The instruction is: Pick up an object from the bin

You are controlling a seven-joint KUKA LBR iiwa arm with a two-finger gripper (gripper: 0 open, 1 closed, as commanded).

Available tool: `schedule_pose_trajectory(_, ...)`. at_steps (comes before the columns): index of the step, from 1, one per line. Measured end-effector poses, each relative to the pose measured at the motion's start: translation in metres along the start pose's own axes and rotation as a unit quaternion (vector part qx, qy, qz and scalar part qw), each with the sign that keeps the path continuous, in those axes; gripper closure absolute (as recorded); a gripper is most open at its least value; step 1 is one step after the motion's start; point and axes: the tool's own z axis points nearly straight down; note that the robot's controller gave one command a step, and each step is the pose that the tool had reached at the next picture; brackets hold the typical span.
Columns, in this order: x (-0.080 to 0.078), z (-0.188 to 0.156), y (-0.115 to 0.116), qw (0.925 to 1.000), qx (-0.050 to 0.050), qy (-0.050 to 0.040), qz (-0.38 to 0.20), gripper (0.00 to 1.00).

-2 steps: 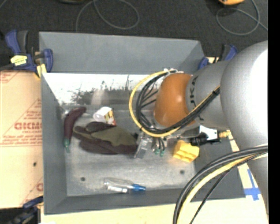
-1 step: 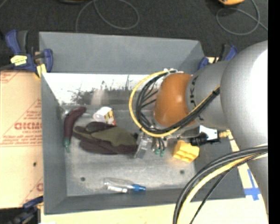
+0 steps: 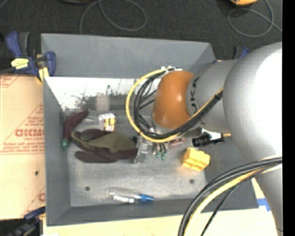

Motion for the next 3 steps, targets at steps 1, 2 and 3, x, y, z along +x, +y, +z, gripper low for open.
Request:
schedule_pose_trajectory(1,0.012,-0.011,0.025,1.0000,-0.002,-0.0011,0.005,1.00)
schedule_pose_trajectory(2,-0.001,-0.006,0.059,0.9991,0.000,-0.0013,-0.043,1.00)
schedule_pose_trajectory(3,0.000,0.003,0.076,0.9968,-0.001,-0.0039,-0.079,1.00)
